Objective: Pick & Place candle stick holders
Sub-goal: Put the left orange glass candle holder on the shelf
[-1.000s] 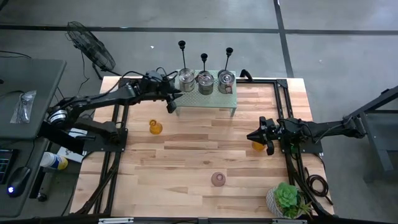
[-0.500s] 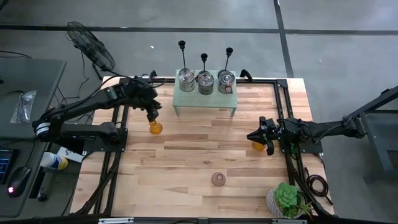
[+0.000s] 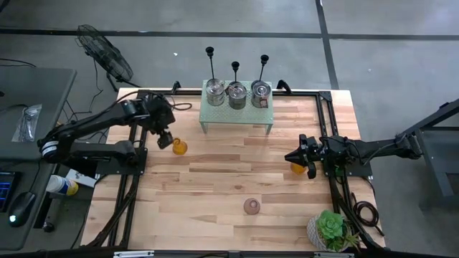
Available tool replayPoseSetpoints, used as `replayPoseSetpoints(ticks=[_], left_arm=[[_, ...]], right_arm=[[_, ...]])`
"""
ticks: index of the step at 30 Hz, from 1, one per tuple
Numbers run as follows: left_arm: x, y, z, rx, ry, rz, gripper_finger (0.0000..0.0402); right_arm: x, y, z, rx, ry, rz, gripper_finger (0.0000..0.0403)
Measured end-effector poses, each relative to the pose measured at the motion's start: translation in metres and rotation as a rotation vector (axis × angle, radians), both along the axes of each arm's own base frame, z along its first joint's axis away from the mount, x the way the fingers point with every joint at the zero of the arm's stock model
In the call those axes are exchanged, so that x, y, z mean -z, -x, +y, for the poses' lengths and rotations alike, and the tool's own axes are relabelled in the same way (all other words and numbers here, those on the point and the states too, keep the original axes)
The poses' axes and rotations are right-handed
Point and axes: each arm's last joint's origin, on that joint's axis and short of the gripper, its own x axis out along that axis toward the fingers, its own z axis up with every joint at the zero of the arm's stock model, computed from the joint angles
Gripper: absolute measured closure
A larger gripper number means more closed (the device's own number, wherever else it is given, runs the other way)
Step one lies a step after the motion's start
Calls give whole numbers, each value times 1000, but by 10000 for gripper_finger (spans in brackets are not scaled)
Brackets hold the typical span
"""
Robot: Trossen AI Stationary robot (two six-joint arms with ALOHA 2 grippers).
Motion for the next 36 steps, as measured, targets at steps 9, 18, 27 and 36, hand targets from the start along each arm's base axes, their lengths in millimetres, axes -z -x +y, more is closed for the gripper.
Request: replayPoseSetpoints(ticks=[9, 18, 27, 36], left_arm=[[13, 3, -2, 8, 43, 47, 69], [12, -3, 0, -288, 186, -64, 68], [27, -17, 8, -480, 287, 11, 68], [38, -26, 11, -544, 355, 58, 68]], right_arm=[[0, 0, 0, 0, 0, 0, 359], [0, 0, 0, 0, 0, 0, 359], [0, 0, 0, 0, 0, 0, 359], [0, 0, 0, 0, 0, 0, 359]])
